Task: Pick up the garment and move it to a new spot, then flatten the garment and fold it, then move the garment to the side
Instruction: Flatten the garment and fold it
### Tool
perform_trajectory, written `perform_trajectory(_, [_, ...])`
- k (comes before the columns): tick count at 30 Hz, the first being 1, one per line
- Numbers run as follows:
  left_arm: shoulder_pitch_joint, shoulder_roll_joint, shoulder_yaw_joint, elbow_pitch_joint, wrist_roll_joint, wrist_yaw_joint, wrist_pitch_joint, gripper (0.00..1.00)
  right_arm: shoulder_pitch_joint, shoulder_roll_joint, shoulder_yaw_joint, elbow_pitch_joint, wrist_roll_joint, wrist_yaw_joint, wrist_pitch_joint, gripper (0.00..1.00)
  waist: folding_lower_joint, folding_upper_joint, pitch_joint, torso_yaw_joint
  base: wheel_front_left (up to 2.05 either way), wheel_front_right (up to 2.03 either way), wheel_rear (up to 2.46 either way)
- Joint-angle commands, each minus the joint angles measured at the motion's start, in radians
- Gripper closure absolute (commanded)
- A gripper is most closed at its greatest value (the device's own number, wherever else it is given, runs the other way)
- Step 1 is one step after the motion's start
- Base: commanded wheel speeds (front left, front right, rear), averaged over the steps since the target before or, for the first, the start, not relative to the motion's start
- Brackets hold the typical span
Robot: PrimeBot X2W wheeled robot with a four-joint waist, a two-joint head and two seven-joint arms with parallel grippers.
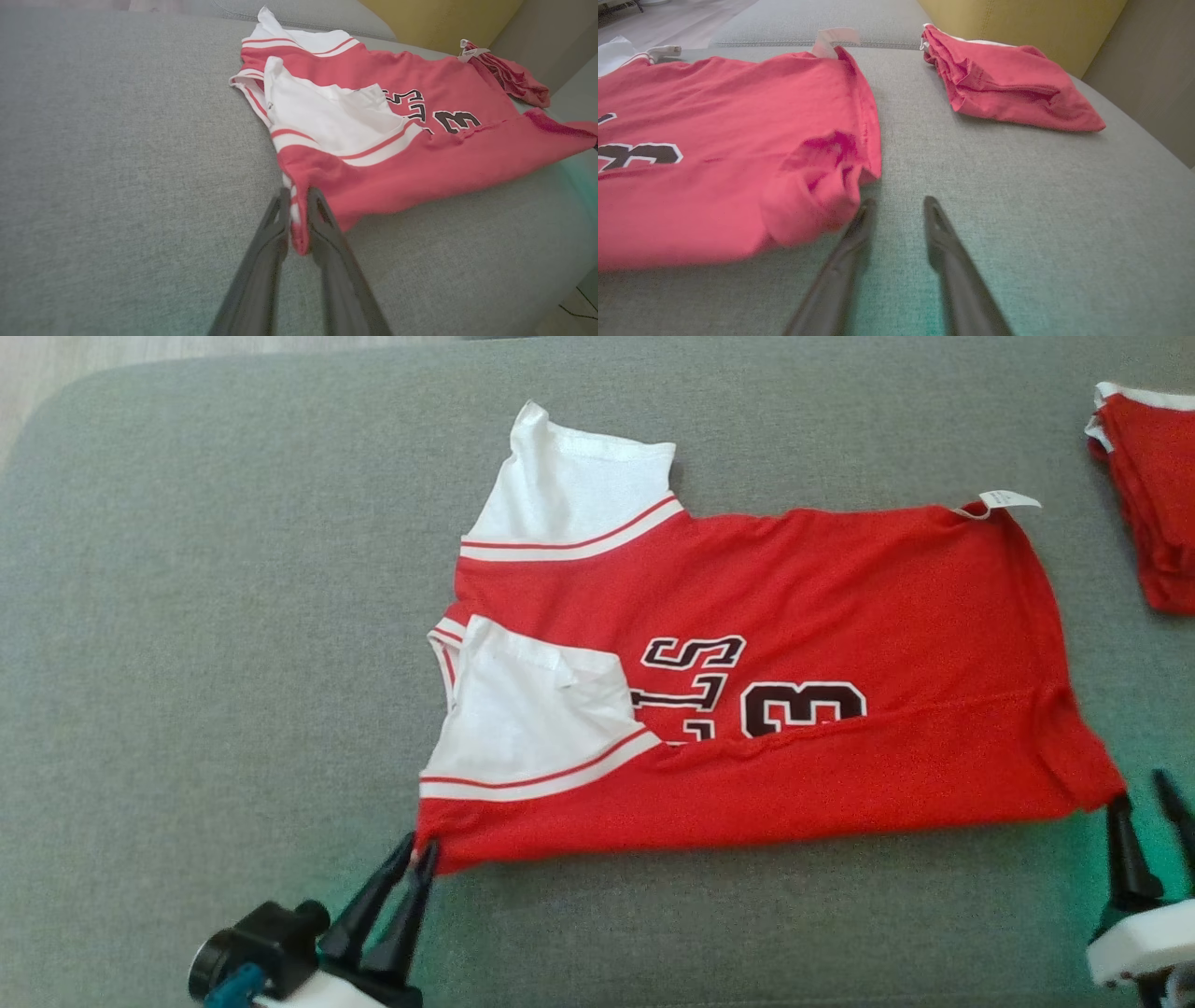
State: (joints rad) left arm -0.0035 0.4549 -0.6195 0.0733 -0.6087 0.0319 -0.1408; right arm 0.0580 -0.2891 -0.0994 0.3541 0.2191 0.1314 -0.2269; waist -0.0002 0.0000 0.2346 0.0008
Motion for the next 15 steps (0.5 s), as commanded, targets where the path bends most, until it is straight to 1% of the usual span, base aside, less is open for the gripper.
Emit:
perform_trajectory(1, [-0.035,0.019,0.025,-0.033,0.010,0.009,-0.003,0.06,0.009,-0.044,0.004,-0.042,0.006,-0.001,0.002,0.00,0.0002,0.0000,0.001,0.003,0.00,0.00,0.00])
perform_trajectory(2, [-0.042,0.020,0.016,-0.032,0.024,0.008,-0.002,0.00,0.016,-0.045,-0.004,-0.051,0.013,-0.001,0.002,0.00,0.0002,0.0000,0.000,0.004,0.00,0.00,0.00])
perform_trajectory(6, [-0.080,0.010,0.012,-0.038,0.040,0.007,-0.009,0.00,0.031,-0.065,-0.049,-0.098,-0.001,-0.001,-0.005,0.00,0.0002,0.0000,0.002,-0.004,0.00,0.00,0.00])
perform_trajectory(9, [-0.134,0.029,0.022,-0.056,0.058,-0.001,-0.003,0.00,0.024,-0.065,-0.078,-0.148,-0.031,-0.001,-0.013,0.00,0.0002,0.0000,0.011,-0.010,0.00,0.00,0.00])
perform_trajectory(12, [-0.253,0.076,0.023,-0.076,0.118,-0.028,0.033,0.00,-0.002,-0.040,-0.096,-0.199,-0.027,-0.001,-0.019,0.00,0.0002,0.0000,0.034,-0.007,0.00,0.00,0.00])
perform_trajectory(13, [-0.306,0.092,0.020,-0.080,0.144,-0.042,0.055,0.00,-0.013,-0.032,-0.096,-0.216,-0.026,-0.001,-0.021,0.00,0.0002,0.0000,0.046,-0.007,0.00,0.00,0.00])
perform_trajectory(15, [-0.422,0.105,0.021,-0.074,0.157,-0.085,0.103,0.00,-0.035,-0.018,-0.083,-0.247,-0.030,-0.001,-0.022,0.00,0.0002,0.0000,0.072,-0.008,0.00,0.00,0.00])
